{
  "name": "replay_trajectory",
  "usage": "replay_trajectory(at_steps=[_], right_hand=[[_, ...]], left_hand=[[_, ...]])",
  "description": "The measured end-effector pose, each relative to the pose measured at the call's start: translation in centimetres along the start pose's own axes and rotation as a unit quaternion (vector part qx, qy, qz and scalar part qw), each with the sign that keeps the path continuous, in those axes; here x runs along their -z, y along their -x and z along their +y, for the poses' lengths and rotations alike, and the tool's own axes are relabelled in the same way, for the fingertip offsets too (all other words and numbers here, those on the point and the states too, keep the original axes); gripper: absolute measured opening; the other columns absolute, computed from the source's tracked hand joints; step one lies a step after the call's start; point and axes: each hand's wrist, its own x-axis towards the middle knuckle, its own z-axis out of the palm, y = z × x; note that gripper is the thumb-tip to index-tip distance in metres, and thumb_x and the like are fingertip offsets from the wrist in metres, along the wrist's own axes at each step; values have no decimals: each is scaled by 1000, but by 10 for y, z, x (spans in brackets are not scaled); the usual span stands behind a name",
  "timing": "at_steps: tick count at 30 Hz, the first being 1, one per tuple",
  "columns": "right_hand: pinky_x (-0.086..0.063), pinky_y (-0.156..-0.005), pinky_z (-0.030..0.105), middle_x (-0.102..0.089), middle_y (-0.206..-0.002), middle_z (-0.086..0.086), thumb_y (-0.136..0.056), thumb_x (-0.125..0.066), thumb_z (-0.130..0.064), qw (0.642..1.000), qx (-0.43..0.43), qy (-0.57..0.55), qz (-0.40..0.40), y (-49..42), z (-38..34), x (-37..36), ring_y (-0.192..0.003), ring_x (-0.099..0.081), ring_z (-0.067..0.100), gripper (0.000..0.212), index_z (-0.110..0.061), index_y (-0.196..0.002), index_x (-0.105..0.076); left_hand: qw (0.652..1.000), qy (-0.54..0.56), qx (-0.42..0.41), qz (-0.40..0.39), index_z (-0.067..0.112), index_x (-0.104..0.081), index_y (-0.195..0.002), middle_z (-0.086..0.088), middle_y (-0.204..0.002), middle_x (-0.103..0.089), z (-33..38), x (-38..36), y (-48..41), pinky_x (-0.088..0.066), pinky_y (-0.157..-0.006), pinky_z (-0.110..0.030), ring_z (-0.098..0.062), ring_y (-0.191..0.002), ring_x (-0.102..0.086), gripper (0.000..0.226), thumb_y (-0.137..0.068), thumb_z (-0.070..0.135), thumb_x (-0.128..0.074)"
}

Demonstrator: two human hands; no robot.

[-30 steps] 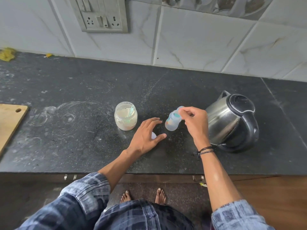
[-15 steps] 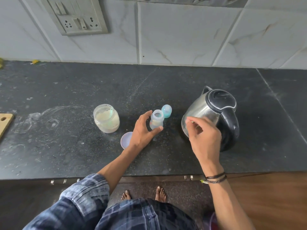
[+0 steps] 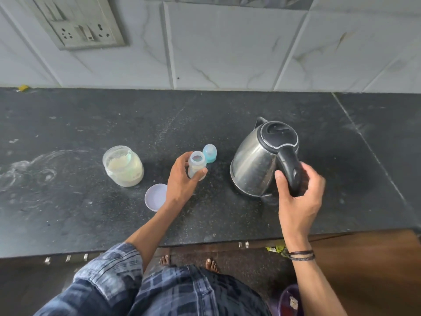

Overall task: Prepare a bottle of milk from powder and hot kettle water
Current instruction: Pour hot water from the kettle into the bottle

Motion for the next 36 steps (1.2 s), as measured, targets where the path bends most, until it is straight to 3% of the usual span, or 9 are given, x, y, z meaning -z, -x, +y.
replay_trajectory(at_steps=[2,5,8,11,16,22,24,32,36], right_hand=[[-56,-93,34,-64,-114,-28,-89,-75,-52,998,-61,-35,0,3,-4,-7,-106,-64,-1,48,-29,-129,-61],[-58,-88,54,-69,-113,-16,-88,-77,-52,992,-98,-78,7,4,-5,-13,-102,-68,15,45,-34,-125,-62],[-59,-83,58,-73,-107,-2,-82,-83,-49,987,-115,-108,29,1,-6,-19,-94,-70,31,40,-37,-117,-67],[-60,-76,58,-72,-93,-2,-77,-88,-48,983,-133,-117,55,-4,-7,-23,-80,-67,26,34,-41,-104,-70],[-52,-63,38,-69,-77,-6,-71,-92,-51,981,-133,-133,53,-15,-8,-13,-67,-59,18,32,-35,-95,-76],[-46,-55,14,-70,-72,-17,-67,-94,-48,987,-92,-124,-49,-42,-24,3,-59,-58,0,33,-35,-95,-80],[-46,-55,11,-73,-75,-17,-68,-94,-42,986,-70,-115,-95,-53,-32,4,-60,-61,-1,30,-39,-95,-80],[-40,-53,4,-72,-70,-18,-66,-95,-30,959,10,-68,-274,-99,-56,-4,-56,-61,-3,30,-33,-93,-82],[-46,-61,6,-77,-81,-14,-70,-97,-26,938,44,-6,-343,-115,-68,-16,-68,-67,-3,27,-32,-91,-82]], left_hand=[[999,-28,-11,-19,53,-50,-125,28,-125,-61,-1,4,-5,-39,-83,-4,11,-110,-56,46,-86,52,-74],[997,-53,-24,-41,62,-46,-119,32,-122,-61,-3,10,-11,-37,-84,-6,12,-110,-55,46,-88,48,-76],[996,-65,-34,-58,61,-45,-119,29,-122,-62,-4,14,-16,-38,-84,-9,11,-109,-55,45,-86,53,-74],[994,-72,-44,-72,55,-48,-123,26,-124,-62,-5,15,-18,-39,-83,-11,4,-107,-58,45,-83,58,-69],[991,-80,-52,-90,52,-49,-123,25,-122,-63,-8,20,-21,-42,-83,-15,-1,-107,-59,44,-84,54,-70],[992,-56,-51,-98,54,-50,-118,41,-114,-59,-7,23,-25,-37,-83,-4,11,-106,-57,48,-78,51,-75],[993,-51,-51,-95,54,-51,-119,44,-113,-59,-5,23,-27,-37,-85,-4,12,-107,-56,49,-77,49,-78],[993,-70,-31,-86,30,-60,-128,16,-124,-67,0,21,-33,-49,-95,-29,-7,-112,-62,58,-78,40,-88],[994,-71,-18,-81,28,-59,-129,13,-125,-67,1,19,-32,-53,-97,-38,-10,-112,-63,60,-78,39,-88]])
